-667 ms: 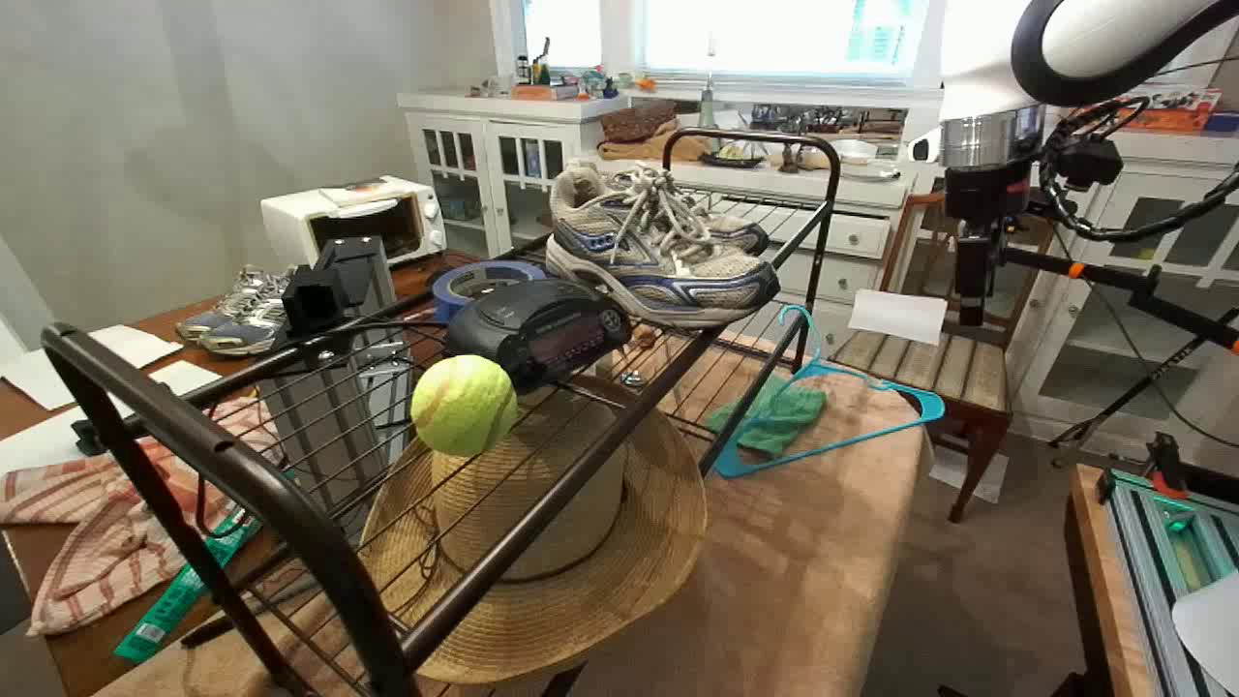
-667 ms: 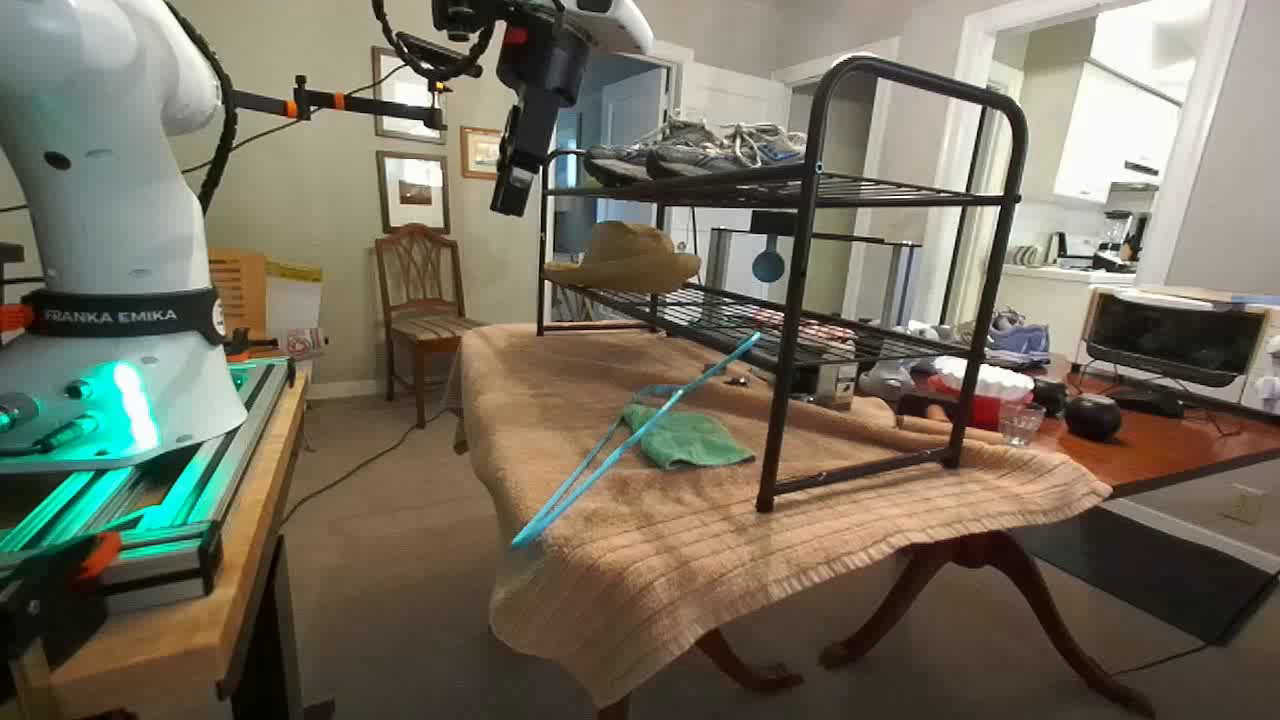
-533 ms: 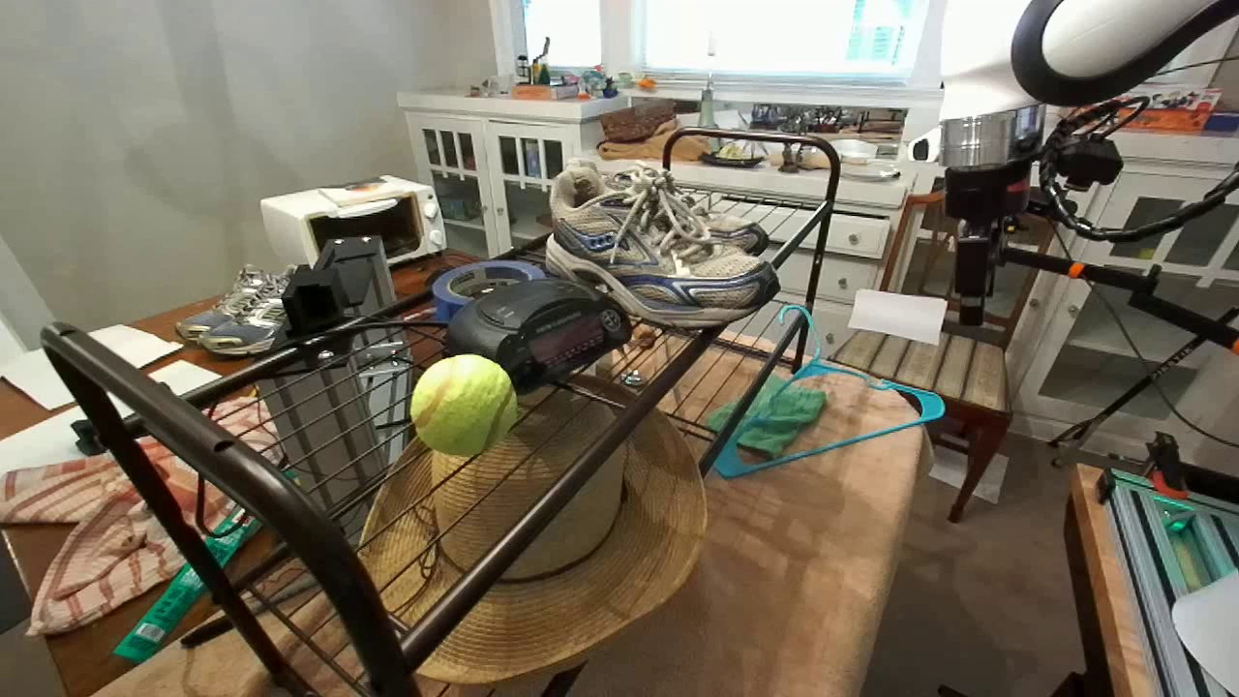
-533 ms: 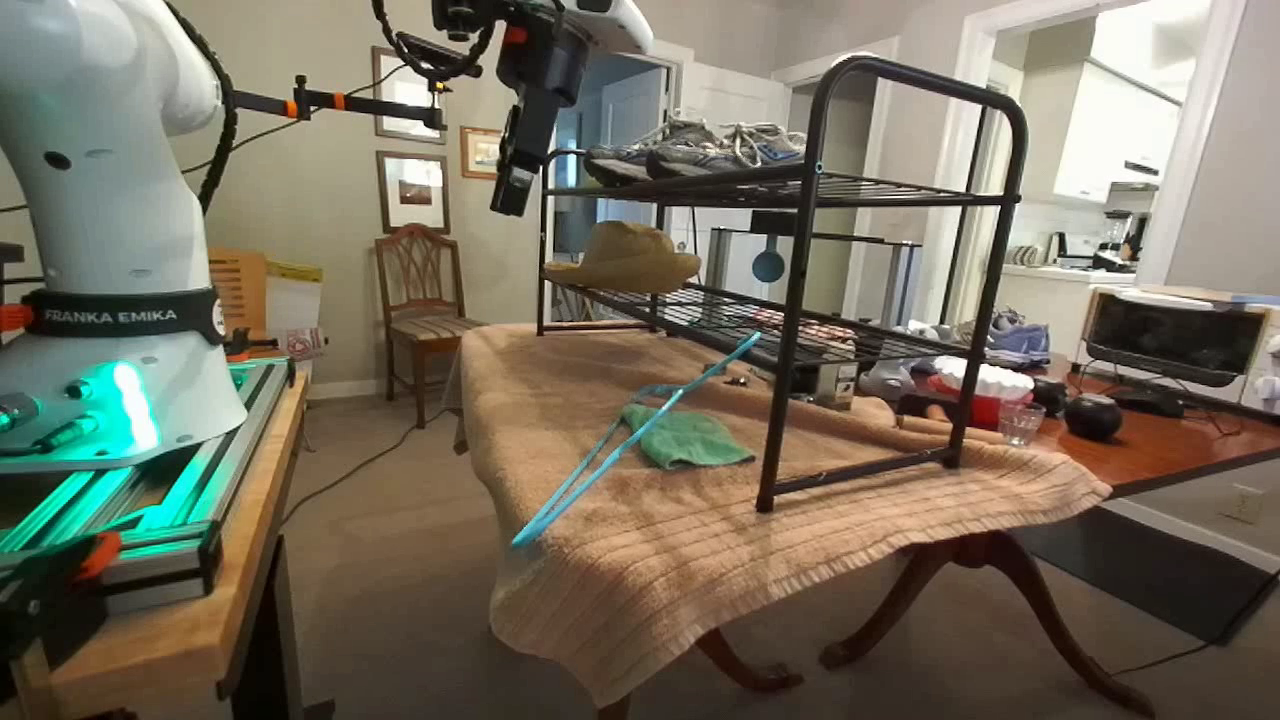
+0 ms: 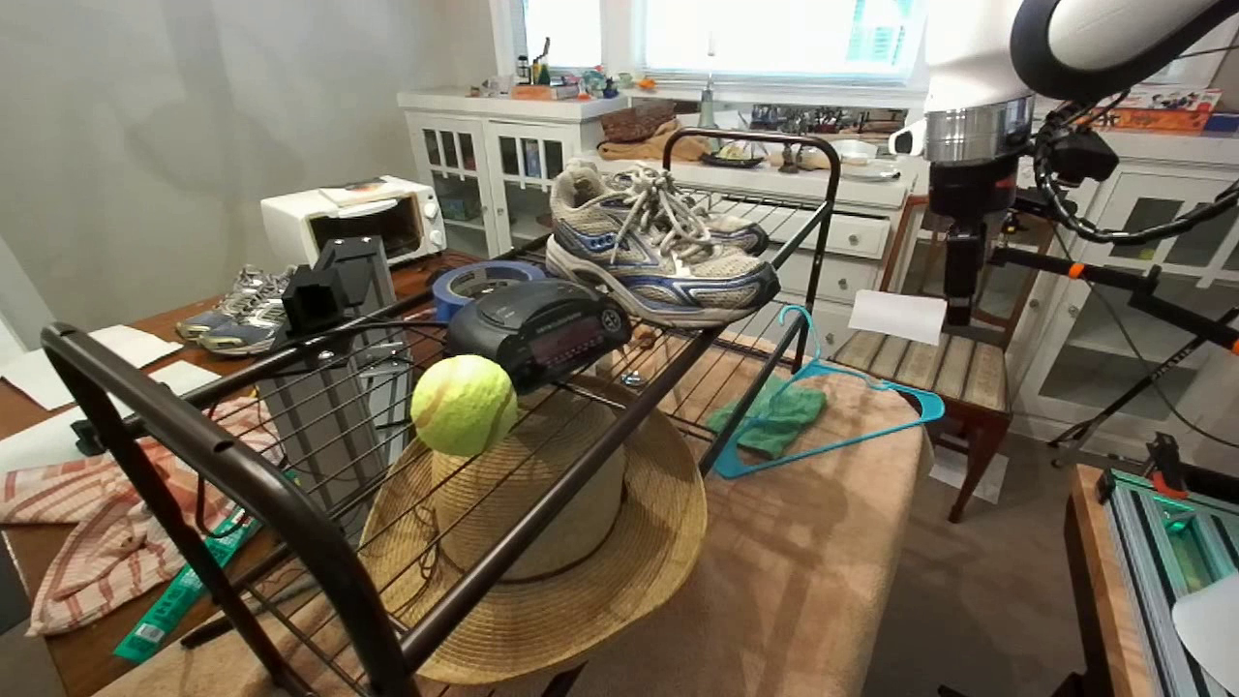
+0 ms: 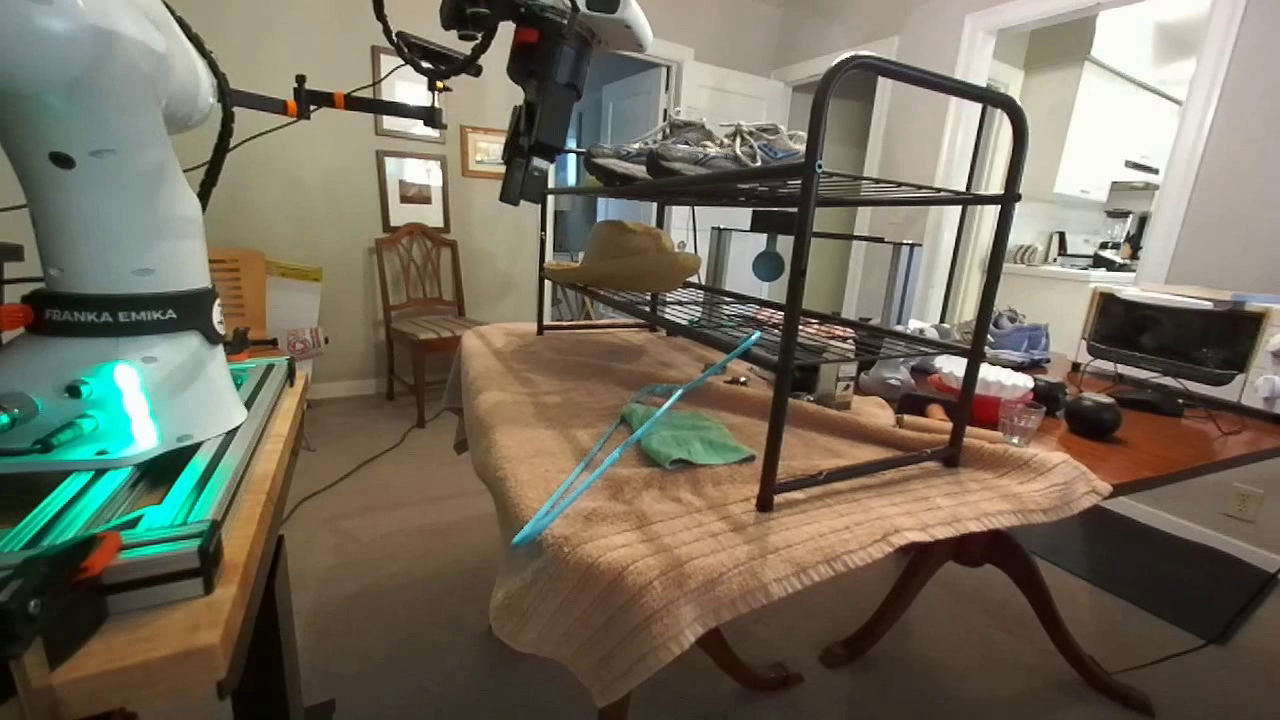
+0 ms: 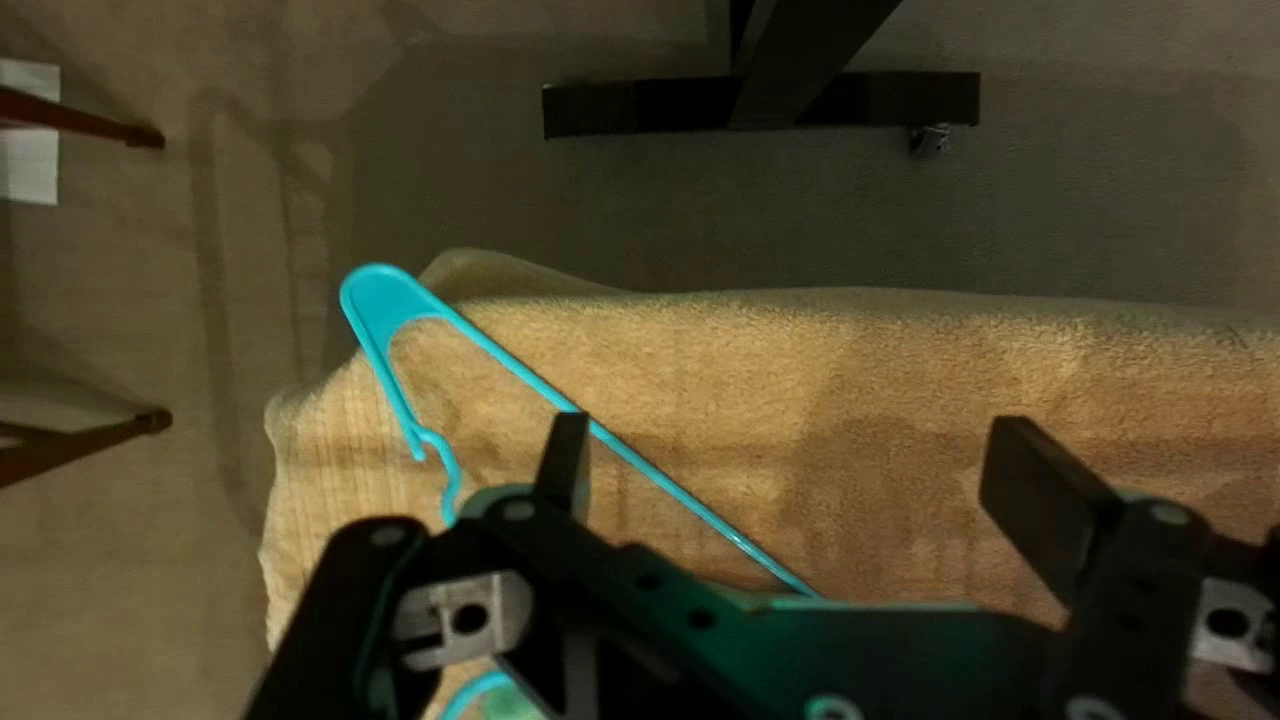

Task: Move the grey device on the topmost rack to the left.

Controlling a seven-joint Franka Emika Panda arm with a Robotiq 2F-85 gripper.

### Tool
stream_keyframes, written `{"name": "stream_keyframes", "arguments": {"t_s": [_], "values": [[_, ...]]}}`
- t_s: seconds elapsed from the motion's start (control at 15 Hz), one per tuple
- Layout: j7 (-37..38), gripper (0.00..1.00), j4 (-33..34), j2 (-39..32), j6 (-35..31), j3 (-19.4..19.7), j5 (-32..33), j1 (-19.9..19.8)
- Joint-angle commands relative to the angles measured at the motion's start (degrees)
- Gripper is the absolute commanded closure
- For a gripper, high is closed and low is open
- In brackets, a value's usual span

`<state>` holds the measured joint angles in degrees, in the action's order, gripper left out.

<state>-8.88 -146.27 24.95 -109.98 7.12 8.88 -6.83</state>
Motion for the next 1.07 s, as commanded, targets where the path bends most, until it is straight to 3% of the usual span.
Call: {"name": "stream_keyframes", "arguments": {"t_s": [0.0, 0.2, 0.4, 0.8, 1.0], "values": [[1.43, 0.00, 4.53, -0.49, 2.21, -5.93, -0.77, 5.46], [5.27, 0.00, 11.09, -3.25, 4.79, -10.55, -1.11, 8.58], [8.74, 0.00, 20.49, -8.16, 8.84, -12.69, -3.09, 10.10], [15.53, 0.00, 40.94, -18.94, 21.04, -13.69, -10.07, 11.10], [23.26, 0.00, 49.18, -23.90, 26.92, -15.02, -11.53, 11.83]]}}
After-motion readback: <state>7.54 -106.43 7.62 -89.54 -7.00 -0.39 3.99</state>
